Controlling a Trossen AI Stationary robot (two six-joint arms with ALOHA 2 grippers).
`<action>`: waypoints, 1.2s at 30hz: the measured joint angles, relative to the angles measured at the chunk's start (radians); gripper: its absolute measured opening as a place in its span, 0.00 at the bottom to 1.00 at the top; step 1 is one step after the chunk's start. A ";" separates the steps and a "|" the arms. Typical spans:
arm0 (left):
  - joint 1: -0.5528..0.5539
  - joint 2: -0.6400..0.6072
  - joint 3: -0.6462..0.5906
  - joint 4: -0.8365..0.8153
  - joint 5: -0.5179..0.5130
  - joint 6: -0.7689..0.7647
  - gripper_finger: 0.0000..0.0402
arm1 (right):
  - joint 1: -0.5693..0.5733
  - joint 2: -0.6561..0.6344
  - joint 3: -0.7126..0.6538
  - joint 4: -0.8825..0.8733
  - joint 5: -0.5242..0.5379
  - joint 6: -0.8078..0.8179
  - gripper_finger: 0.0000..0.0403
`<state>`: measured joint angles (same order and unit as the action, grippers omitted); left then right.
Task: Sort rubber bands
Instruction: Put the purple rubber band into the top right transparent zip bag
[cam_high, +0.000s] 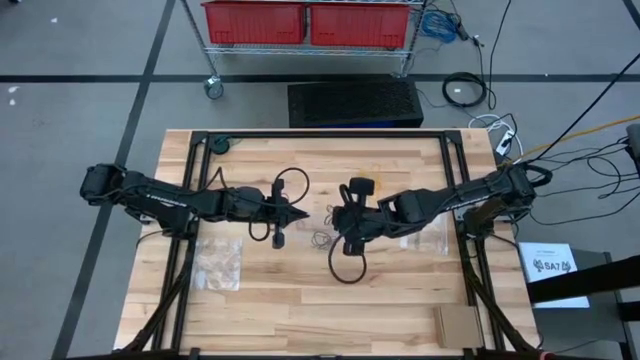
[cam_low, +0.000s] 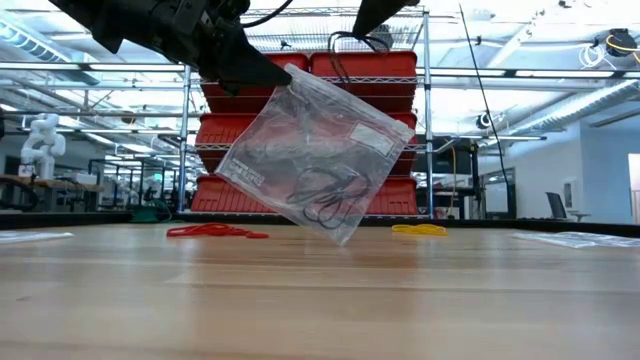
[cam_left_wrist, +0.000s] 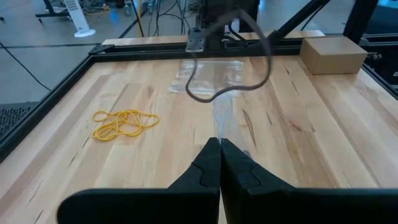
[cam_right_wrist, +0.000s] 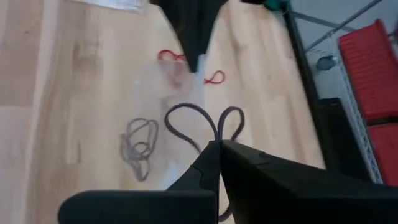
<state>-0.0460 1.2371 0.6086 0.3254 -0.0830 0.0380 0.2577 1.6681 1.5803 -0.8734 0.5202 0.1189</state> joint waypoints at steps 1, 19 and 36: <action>0.000 0.000 0.000 0.002 0.000 0.000 0.00 | 0.000 0.006 0.000 0.000 -0.005 0.004 0.00; 0.000 0.000 0.000 0.002 0.004 -0.001 0.00 | -0.095 0.145 0.000 0.034 -0.134 0.028 0.00; 0.000 0.000 0.000 0.002 0.011 0.001 0.00 | -0.093 0.106 0.000 0.033 -0.159 0.030 0.00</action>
<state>-0.0463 1.2369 0.6086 0.3271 -0.0719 0.0391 0.1650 1.7741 1.5803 -0.8405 0.3614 0.1492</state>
